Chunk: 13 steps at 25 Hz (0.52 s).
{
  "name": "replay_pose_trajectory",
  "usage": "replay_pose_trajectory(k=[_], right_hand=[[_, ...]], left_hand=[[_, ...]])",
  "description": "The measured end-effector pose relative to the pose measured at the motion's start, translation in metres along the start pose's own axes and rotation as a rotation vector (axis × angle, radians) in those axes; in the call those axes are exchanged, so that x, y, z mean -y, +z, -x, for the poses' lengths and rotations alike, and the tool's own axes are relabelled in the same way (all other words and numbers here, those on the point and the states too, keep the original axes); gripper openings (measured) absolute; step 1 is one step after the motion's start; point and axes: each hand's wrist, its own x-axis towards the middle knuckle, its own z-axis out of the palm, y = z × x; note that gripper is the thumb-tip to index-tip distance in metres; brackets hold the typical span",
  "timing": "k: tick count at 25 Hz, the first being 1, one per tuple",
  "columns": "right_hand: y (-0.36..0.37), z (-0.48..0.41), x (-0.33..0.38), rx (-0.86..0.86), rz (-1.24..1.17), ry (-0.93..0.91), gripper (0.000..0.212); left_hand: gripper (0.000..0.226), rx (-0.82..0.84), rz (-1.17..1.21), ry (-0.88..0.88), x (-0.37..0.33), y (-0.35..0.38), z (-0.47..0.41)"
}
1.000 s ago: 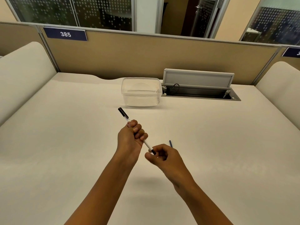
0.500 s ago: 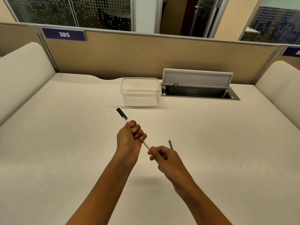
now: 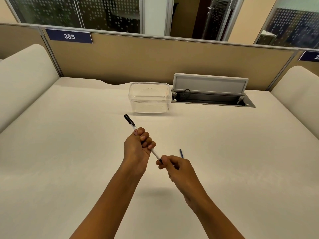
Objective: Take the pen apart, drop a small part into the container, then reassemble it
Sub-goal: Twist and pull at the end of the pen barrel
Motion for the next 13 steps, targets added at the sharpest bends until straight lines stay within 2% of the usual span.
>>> replay_pose_trajectory(k=[4,7,9,13], right_hand=[[0.0008,-0.0006,-0.0006,-0.031,0.017,-0.028,0.014],[-0.0001,-0.0016,-0.0007,-0.062,0.037,-0.077,0.016],[-0.0017,-0.0017,0.0015,-0.035,0.059,-0.084,0.012],[-0.0023,-0.0015,0.0024,0.025,0.044,-0.089,0.02]], left_hand=[[0.041,0.012,-0.012,-0.002,-0.0007,0.0004,0.0012],[0.041,0.015,-0.006,0.001,-0.001,0.0001,0.0025],[0.041,0.017,0.003,0.005,-0.0031,0.0005,0.0022],[0.041,0.016,0.016,0.0,-0.007,0.0001,0.0004]])
